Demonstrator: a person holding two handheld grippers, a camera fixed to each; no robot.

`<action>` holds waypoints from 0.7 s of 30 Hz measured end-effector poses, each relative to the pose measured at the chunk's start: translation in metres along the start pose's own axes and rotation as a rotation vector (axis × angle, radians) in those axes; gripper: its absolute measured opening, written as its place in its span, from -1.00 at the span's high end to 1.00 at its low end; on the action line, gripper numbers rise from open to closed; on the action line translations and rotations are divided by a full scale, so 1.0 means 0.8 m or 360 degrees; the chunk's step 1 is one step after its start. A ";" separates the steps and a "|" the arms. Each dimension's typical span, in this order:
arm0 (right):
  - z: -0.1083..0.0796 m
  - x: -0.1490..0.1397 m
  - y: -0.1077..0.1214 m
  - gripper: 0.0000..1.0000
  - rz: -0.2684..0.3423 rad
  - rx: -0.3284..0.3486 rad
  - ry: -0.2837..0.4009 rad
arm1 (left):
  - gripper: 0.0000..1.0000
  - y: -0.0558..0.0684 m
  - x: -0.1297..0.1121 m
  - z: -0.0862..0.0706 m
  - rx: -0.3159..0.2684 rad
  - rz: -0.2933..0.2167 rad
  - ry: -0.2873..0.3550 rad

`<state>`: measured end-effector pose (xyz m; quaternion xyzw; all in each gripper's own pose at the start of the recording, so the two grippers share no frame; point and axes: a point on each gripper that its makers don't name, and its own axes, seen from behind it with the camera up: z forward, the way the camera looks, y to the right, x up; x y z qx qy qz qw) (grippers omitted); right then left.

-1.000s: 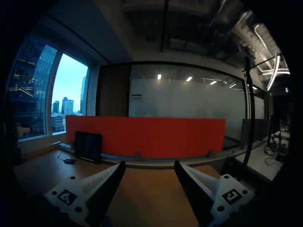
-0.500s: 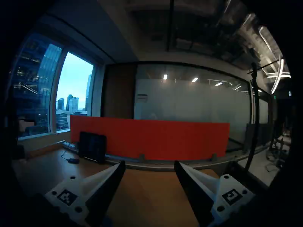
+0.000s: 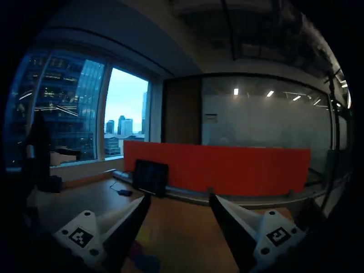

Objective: Pour water

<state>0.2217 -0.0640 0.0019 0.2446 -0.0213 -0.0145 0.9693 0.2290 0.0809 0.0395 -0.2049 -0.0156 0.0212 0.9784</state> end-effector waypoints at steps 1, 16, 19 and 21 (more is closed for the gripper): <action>0.001 0.000 -0.004 -0.99 0.0007 0.0031 -0.0005 | -0.96 0.004 0.000 0.000 -0.0028 0.0005 0.0001; 0.009 -0.007 -0.038 -0.99 -0.0045 0.0285 -0.0059 | -0.96 0.044 -0.025 -0.007 -0.0269 0.0059 -0.0080; 0.007 -0.011 -0.044 -0.99 -0.0067 0.0339 -0.0086 | -0.96 0.048 -0.034 -0.007 -0.0299 0.0074 -0.0105; 0.004 -0.014 -0.049 -0.99 -0.0077 0.0378 -0.0107 | -0.97 0.051 -0.040 -0.008 -0.0321 0.0081 -0.0121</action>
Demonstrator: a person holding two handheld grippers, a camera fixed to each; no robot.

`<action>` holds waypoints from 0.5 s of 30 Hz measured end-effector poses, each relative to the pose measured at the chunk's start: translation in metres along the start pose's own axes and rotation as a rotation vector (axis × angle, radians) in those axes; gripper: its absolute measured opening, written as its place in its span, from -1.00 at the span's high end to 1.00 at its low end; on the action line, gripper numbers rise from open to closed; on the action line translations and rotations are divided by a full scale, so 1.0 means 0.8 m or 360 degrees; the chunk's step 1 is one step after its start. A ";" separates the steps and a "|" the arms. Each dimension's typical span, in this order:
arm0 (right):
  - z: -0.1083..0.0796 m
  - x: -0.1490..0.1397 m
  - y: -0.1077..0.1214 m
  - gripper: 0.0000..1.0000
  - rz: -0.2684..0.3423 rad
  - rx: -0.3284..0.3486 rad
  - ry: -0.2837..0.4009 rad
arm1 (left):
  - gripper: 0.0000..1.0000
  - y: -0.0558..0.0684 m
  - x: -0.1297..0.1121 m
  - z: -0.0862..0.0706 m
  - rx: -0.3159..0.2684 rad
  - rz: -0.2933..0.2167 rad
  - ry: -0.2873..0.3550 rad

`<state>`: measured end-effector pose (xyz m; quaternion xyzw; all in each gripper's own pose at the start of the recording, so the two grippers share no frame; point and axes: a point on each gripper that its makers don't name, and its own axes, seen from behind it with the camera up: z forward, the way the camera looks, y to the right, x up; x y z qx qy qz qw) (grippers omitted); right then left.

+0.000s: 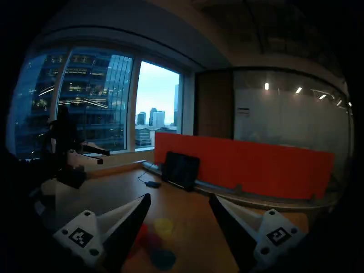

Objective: Pour water

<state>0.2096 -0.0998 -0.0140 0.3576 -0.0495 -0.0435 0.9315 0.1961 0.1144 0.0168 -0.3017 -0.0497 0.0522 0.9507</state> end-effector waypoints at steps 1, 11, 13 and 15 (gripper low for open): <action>-0.001 -0.002 -0.003 -0.99 -0.0003 0.0020 -0.0010 | -0.97 0.002 -0.003 0.001 -0.0013 0.0001 -0.0007; -0.006 -0.041 -0.021 -0.99 -0.0100 0.0173 -0.0169 | -0.97 0.019 -0.039 0.009 -0.0112 -0.0003 -0.0105; -0.006 -0.052 -0.021 -1.00 -0.0114 0.0186 -0.0199 | -0.97 0.021 -0.048 0.011 -0.0128 0.0000 -0.0127; -0.006 -0.063 -0.022 -1.00 -0.0126 0.0200 -0.0230 | -0.97 0.024 -0.059 0.012 -0.0143 0.0004 -0.0151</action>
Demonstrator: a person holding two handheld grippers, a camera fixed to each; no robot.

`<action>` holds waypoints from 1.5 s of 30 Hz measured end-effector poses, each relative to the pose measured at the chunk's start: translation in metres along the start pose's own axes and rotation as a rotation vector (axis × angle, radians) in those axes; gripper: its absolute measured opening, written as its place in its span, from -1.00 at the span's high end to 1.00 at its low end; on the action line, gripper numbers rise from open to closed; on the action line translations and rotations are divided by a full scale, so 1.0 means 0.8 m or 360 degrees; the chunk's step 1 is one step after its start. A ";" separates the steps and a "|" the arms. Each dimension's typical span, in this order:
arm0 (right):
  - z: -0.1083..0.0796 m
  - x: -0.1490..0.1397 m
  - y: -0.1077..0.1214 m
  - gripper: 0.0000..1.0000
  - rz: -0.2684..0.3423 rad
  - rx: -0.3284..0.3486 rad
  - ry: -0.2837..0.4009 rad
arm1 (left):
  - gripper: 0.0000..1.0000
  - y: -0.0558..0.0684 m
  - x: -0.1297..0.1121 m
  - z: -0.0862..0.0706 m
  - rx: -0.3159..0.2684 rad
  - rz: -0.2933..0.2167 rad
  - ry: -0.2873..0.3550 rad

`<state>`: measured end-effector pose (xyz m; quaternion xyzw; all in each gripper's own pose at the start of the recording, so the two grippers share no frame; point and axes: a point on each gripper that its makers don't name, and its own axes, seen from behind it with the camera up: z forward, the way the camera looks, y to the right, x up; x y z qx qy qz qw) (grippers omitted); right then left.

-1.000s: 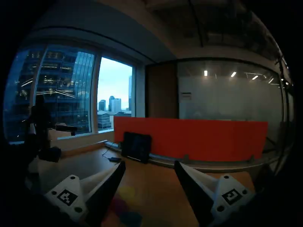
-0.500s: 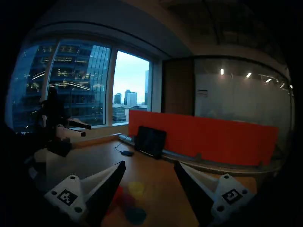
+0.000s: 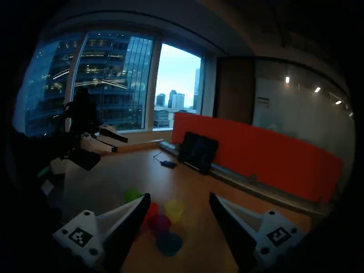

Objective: Pour water

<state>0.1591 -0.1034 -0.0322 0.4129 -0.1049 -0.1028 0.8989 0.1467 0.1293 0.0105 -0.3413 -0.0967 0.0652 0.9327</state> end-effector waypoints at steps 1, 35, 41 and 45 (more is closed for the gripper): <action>0.001 -0.006 0.000 -1.00 -0.0004 0.0007 -0.0015 | -0.97 0.001 -0.006 0.001 -0.0006 0.0001 -0.0012; 0.052 -0.210 -0.014 -1.00 -0.0008 0.0191 -0.0462 | -0.97 0.017 -0.177 0.027 -0.0161 -0.0080 -0.0329; 0.056 -0.237 -0.016 -1.00 -0.0005 0.0212 -0.0520 | -0.97 0.020 -0.202 0.028 -0.0177 -0.0057 -0.0398; 0.060 -0.253 -0.018 -1.00 -0.0003 0.0221 -0.0555 | -0.97 0.019 -0.217 0.029 -0.0188 -0.0058 -0.0441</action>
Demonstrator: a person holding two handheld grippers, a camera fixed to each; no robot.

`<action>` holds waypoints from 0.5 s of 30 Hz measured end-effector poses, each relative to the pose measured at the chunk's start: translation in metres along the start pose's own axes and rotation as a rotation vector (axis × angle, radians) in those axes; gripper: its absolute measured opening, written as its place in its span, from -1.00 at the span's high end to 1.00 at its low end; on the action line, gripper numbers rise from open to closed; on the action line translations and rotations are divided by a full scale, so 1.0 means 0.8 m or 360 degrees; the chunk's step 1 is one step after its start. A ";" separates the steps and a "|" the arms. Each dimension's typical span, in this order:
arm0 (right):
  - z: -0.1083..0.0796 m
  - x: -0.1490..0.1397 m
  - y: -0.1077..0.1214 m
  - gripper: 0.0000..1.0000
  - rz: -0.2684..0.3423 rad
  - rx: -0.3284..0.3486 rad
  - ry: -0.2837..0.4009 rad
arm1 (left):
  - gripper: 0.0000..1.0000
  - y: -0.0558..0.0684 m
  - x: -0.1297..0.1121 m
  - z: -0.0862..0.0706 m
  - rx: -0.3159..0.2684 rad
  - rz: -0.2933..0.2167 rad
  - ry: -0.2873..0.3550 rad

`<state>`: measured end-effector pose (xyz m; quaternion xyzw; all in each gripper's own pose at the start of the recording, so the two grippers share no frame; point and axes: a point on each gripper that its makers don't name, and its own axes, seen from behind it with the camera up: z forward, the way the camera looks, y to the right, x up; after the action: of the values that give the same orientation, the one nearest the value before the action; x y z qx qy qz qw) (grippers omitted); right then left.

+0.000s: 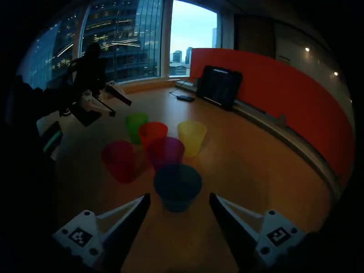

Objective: Pour water

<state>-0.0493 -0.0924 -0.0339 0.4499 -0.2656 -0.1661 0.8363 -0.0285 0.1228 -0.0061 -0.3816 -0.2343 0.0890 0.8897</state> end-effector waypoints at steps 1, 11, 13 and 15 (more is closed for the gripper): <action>0.002 -0.003 0.000 -1.00 0.0001 0.0003 -0.0008 | -0.97 0.000 -0.004 0.002 -0.0004 -0.0003 -0.0010; 0.024 -0.023 0.000 -1.00 0.0008 0.0021 -0.0069 | -0.97 -0.005 -0.037 0.029 -0.0046 -0.0004 -0.0131; 0.028 -0.024 0.001 -1.00 0.0011 0.0025 -0.0073 | -0.97 -0.005 -0.040 0.035 -0.0056 -0.0005 -0.0146; 0.032 -0.026 0.001 -1.00 0.0013 0.0030 -0.0078 | -0.97 -0.006 -0.042 0.041 -0.0068 -0.0005 -0.0161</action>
<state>-0.0811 -0.0985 -0.0277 0.4524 -0.2895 -0.1712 0.8260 -0.0740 0.1293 0.0052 -0.3953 -0.2814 0.1016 0.8685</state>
